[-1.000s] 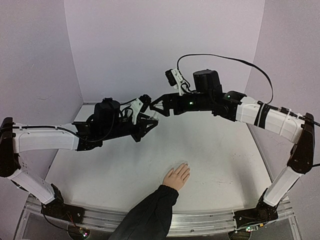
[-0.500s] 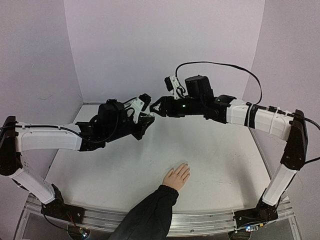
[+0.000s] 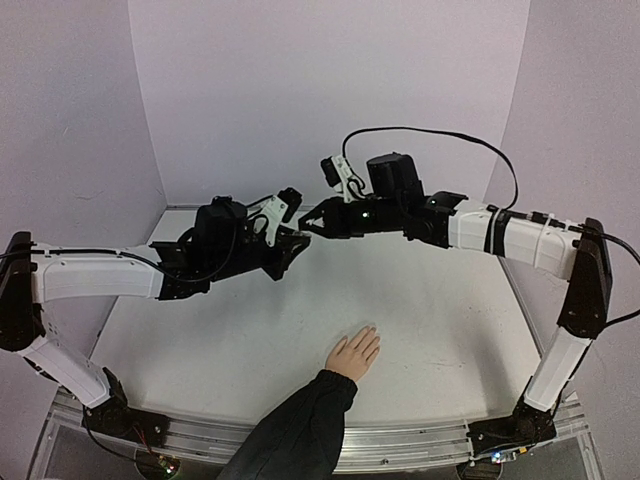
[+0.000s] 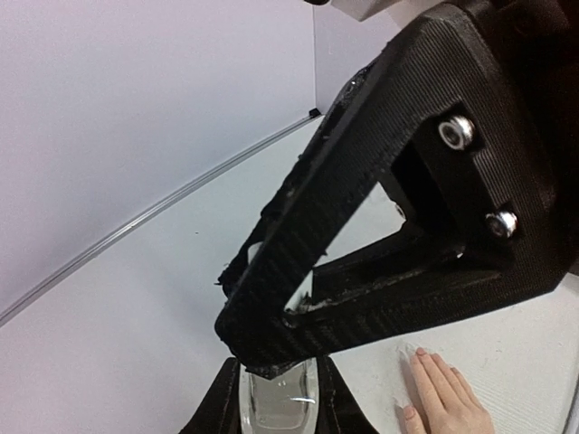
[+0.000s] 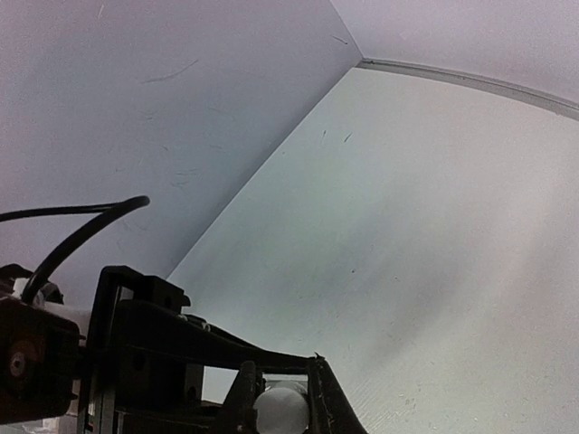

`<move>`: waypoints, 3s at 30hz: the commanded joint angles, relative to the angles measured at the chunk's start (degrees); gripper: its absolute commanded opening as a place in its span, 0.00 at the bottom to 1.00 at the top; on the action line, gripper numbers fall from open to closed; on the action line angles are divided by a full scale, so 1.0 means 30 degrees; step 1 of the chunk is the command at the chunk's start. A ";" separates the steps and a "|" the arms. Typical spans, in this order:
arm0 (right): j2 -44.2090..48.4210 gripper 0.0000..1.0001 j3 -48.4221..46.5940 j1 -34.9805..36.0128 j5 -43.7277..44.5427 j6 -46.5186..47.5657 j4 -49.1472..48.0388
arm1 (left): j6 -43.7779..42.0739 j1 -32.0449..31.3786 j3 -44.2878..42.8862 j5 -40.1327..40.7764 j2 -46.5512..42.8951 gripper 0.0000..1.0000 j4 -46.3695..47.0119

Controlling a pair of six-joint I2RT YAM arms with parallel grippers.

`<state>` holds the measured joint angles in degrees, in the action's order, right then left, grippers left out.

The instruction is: Paint the nails

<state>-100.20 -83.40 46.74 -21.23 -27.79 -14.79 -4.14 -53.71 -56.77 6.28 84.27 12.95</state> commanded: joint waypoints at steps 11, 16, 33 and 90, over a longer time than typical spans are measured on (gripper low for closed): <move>0.1574 0.00 0.1100 0.0115 -1.7537 0.8916 -0.0586 | 1.0550 0.4173 -0.2808 -2.8537 0.1433 0.00 0.6302; 0.1902 0.00 0.1284 0.0097 -1.4924 0.8868 -0.0535 | 0.8580 0.4340 -0.1264 -2.3586 0.0515 0.00 0.6234; 0.2618 0.90 0.0256 -0.0749 -0.2483 0.4509 -0.0066 | -0.0514 0.0512 0.1573 0.2242 -0.2716 0.00 0.2422; 0.1613 0.49 -0.1388 0.0153 -1.0584 0.9050 0.2302 | 0.6286 0.5416 0.0095 -1.9662 -0.2182 0.00 0.3904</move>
<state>-98.70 -86.87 46.81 -61.30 2.96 -11.29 19.22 -39.33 -58.33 -70.00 83.44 19.14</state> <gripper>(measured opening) 0.202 0.211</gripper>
